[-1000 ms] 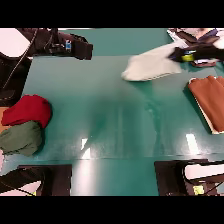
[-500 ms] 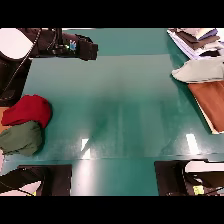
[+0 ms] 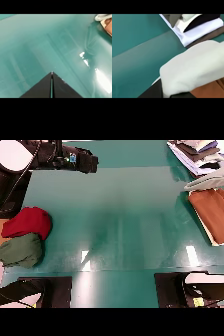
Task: Fold the shirts.
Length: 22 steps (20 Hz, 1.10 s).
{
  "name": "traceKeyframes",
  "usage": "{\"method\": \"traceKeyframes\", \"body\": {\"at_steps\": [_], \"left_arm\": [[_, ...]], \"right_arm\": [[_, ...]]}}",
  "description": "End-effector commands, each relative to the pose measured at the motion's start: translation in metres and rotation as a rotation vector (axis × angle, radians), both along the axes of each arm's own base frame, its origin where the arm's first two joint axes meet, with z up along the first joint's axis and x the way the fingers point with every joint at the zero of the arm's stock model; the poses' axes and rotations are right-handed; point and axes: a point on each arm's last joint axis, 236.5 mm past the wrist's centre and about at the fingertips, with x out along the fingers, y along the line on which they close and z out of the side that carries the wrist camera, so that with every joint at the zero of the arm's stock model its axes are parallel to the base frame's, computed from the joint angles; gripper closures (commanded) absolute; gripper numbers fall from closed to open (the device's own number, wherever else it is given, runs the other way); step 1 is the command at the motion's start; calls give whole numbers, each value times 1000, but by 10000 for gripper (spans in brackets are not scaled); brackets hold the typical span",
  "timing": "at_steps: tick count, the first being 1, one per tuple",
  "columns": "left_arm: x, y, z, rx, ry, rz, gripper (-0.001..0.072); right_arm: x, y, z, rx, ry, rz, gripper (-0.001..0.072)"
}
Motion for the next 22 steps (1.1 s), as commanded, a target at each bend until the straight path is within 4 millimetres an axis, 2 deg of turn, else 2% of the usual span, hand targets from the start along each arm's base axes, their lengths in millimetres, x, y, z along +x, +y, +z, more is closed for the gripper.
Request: {"method": "traceKeyframes", "body": {"at_steps": [1, 4, 6, 8, 13, 16, 17, 19, 20, 22], "left_arm": [[-1, 0, -1, 3, 3, -1, 684], [-2, 0, -3, 10, 12, -4, 684], [-3, 1, -5, 15, 19, -7, 684], [-4, 1, -6, 24, 19, -12, 684], [-6, 2, -9, 49, 17, -29, 684], [-7, 2, -10, 52, 20, -31, 684], [-7, 2, -10, 53, 20, -31, 684], [-7, 2, -10, 53, 20, -31, 684], [-7, 2, -10, 53, 20, -31, 684], [-7, 2, -10, 50, 18, -30, 684]], "right_arm": [[-26, -12, 2, -55, 81, -53, 694], [-51, -23, 1, -109, 164, -121, 694], [-68, -28, -10, -120, 240, -159, 694], [-92, -30, -30, -133, 327, -196, 694], [-163, -24, -96, -159, 566, -266, 692], [-197, -15, -125, -134, 658, -299, 687], [-207, -14, -132, -116, 675, -311, 635], [-228, -17, -142, -87, 696, -356, 289], [-241, -21, -144, -71, 700, -389, 193], [-255, -30, -137, -58, 676, -451, 178]]}}
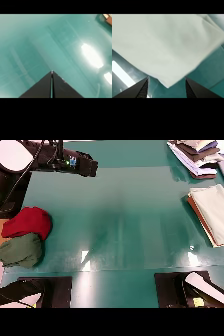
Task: Fold the shirts.
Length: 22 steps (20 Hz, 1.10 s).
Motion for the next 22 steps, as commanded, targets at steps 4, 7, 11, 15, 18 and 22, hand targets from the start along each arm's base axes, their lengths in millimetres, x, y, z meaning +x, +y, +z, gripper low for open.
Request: {"method": "traceKeyframes", "body": {"at_steps": [4, 7, 11, 15, 18, 22], "left_arm": [[1, -1, 3, -10, -9, 1, 683], [2, -1, 4, -13, -14, 2, 683], [3, -2, 7, -21, -24, 5, 683], [4, -2, 8, -24, -28, 7, 683], [4, -2, 8, -24, -29, 7, 683], [4, -2, 8, -24, -29, 7, 683]], "right_arm": [[36, 19, 55, 14, -315, -12, 179], [107, 96, 106, 73, -520, 222, 179], [153, 221, 130, 118, -562, 587, 251], [168, 326, 136, 147, -567, 922, 691], [170, 370, 141, 170, -570, 1042, 692], [172, 383, 144, 182, -573, 1075, 692]]}}
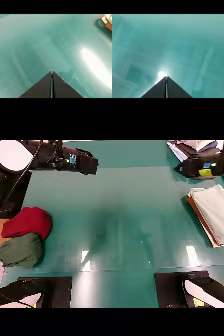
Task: Fold the shirts.
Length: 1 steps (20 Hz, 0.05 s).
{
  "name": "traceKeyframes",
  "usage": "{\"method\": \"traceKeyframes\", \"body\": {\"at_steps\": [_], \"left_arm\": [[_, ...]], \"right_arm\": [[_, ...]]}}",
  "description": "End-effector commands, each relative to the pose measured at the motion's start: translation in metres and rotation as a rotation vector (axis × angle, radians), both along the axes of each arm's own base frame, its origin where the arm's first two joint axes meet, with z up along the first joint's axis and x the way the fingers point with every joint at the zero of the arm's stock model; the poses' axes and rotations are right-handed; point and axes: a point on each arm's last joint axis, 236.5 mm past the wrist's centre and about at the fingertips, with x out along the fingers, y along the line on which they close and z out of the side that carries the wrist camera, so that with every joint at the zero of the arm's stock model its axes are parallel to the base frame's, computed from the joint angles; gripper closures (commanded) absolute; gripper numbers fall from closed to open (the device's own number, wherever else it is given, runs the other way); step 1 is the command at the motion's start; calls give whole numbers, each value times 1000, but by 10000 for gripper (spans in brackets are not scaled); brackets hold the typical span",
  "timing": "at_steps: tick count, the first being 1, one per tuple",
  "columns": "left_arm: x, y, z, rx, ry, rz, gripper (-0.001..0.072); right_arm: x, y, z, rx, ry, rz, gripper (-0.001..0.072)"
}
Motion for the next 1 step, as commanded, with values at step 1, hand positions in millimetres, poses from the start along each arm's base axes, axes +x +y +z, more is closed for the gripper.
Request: {"method": "traceKeyframes", "body": {"at_steps": [1], "left_arm": [[0, 0, 1, -1, -1, 0, 683]], "right_arm": [[0, 20, 3, -2, -10, 55, 692]]}}
